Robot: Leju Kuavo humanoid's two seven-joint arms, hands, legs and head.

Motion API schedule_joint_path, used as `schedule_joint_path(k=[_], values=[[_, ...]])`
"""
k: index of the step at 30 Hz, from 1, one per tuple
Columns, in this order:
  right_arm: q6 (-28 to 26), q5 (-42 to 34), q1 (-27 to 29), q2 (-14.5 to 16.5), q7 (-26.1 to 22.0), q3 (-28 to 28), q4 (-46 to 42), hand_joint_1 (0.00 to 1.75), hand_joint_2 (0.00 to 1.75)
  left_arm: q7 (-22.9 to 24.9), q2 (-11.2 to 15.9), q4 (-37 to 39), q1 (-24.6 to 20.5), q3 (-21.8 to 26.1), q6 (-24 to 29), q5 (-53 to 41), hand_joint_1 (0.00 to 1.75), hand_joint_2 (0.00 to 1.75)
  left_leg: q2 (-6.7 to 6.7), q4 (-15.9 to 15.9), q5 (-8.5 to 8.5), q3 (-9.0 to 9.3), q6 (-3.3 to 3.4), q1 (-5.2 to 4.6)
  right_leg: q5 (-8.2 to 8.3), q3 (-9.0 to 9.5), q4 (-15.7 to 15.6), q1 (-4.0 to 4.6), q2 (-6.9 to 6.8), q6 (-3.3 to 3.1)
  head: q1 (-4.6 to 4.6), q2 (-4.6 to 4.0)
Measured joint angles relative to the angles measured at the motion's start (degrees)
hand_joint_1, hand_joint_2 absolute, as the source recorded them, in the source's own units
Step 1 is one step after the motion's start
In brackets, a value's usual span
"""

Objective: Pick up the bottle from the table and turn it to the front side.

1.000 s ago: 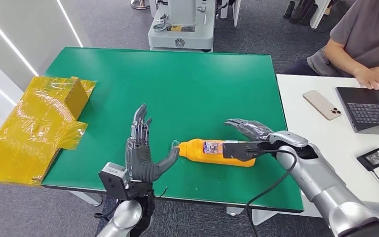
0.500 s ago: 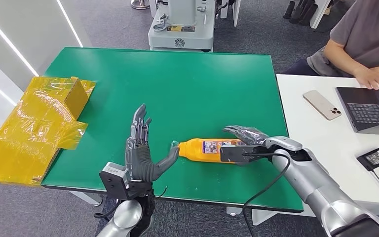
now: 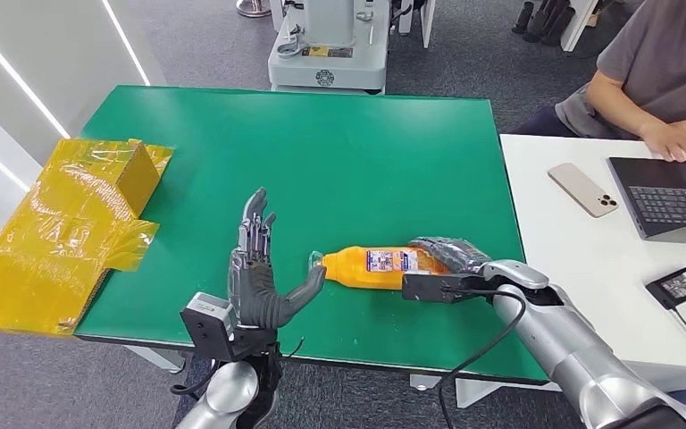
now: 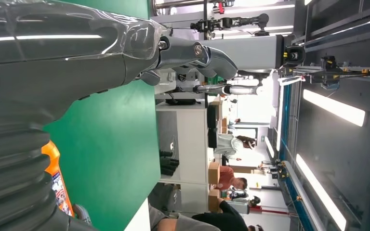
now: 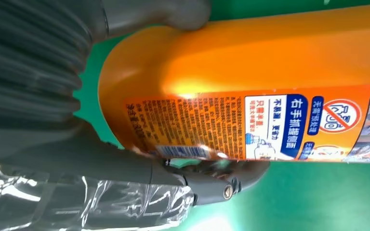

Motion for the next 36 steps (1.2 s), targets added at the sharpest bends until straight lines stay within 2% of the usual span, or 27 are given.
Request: schedule_joint_path(k=[15, 20, 25, 30, 36], values=[[-4.6, 1.3, 0.9, 2.1, -1.9, -2.7, 0.3, 1.75, 1.75, -0.3, 0.0, 0.0, 0.1, 0.0, 0.7, -0.6, 0.0, 1.75, 0.0, 0.0, 0.0, -0.02, 0.0, 0.0, 0.0, 0.0, 0.0, 0.0, 0.0, 0.0, 0.0, 0.0], [-11.1, 0.5, 1.0, 4.7, -1.3, -6.0, 0.1, 1.75, 1.75, -0.4, 0.0, -0.3, 0.5, 0.0, 1.6, -0.8, 0.0, 1.75, 0.0, 0.0, 0.0, -0.02, 0.0, 0.01, 0.0, 0.0, 0.0, 0.01, 0.0, 0.0, 0.0, 0.0], [-21.7, -0.7, 2.6, 7.4, 0.5, -10.6, -2.2, 1.75, 1.75, -0.5, -0.1, -1.3, 1.5, 0.0, 2.5, -1.2, 0.0, 1.75, 0.0, 0.0, 0.0, -0.02, 0.0, 0.01, -0.01, -0.01, 0.0, 0.01, 0.0, 0.0, 0.0, 0.0], [-30.0, -0.4, 6.5, 9.1, 1.7, -15.3, -6.7, 1.75, 1.75, -0.6, -0.1, -2.0, 1.9, 0.0, 2.6, -1.3, 0.0, 1.75, -0.04, 0.0, 0.0, -0.06, 0.0, 0.0, -0.02, -0.01, 0.0, 0.01, -0.06, 0.0, 0.01, 0.0], [-40.9, 0.4, 11.2, 10.8, 0.0, -19.7, -10.7, 1.75, 1.75, -0.6, -0.4, -2.5, 1.6, 0.3, 3.6, 0.2, 0.0, 1.75, -0.04, 0.0, 0.0, -0.05, 0.0, 0.0, -0.01, -0.02, 0.0, 0.0, -0.04, 0.0, 0.0, 0.0]])
